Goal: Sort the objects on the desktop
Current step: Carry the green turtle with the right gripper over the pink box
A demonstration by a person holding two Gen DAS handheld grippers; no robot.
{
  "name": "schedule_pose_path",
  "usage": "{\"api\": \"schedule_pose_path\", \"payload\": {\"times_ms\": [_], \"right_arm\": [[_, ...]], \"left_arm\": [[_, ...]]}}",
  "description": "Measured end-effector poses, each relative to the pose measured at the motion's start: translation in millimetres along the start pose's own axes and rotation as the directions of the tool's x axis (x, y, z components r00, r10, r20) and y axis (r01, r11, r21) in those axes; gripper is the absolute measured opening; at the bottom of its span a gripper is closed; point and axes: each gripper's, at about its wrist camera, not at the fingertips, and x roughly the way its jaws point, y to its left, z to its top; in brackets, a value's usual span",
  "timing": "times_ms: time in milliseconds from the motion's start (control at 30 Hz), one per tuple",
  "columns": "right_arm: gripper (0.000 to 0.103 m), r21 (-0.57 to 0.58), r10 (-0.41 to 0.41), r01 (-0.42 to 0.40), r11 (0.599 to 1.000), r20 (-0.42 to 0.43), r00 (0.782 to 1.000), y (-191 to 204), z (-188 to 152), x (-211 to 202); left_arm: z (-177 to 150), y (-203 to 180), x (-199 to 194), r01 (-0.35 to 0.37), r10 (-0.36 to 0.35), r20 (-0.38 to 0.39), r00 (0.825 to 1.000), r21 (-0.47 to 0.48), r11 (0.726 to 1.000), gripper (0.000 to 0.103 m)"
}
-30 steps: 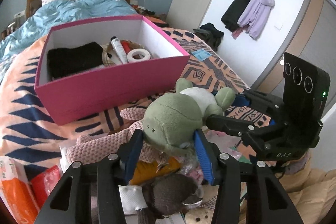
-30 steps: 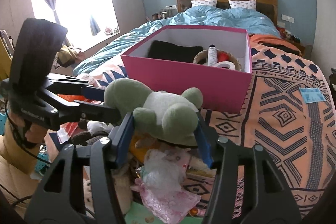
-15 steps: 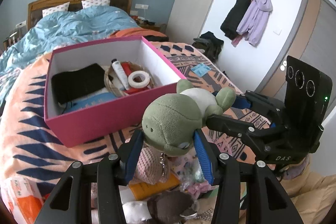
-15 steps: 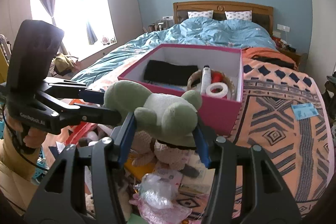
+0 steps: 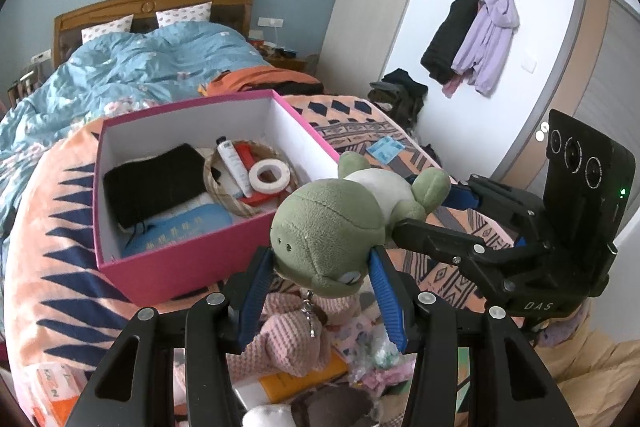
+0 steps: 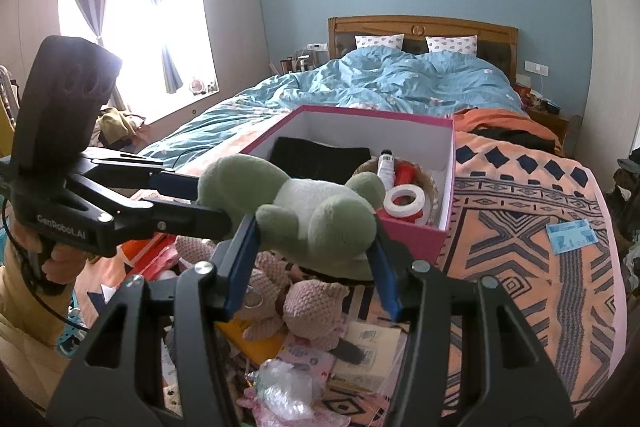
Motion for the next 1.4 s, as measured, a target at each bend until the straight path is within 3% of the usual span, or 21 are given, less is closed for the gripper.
{"api": "schedule_pose_path", "payload": {"times_ms": [1400], "right_arm": [[0.055,0.027,0.008,-0.010,1.000,0.068,0.998,-45.1,67.2,26.9]], "left_arm": [[82.1,18.2,18.1,-0.088,0.086,0.054,0.995,0.025,0.996,0.050]]}}
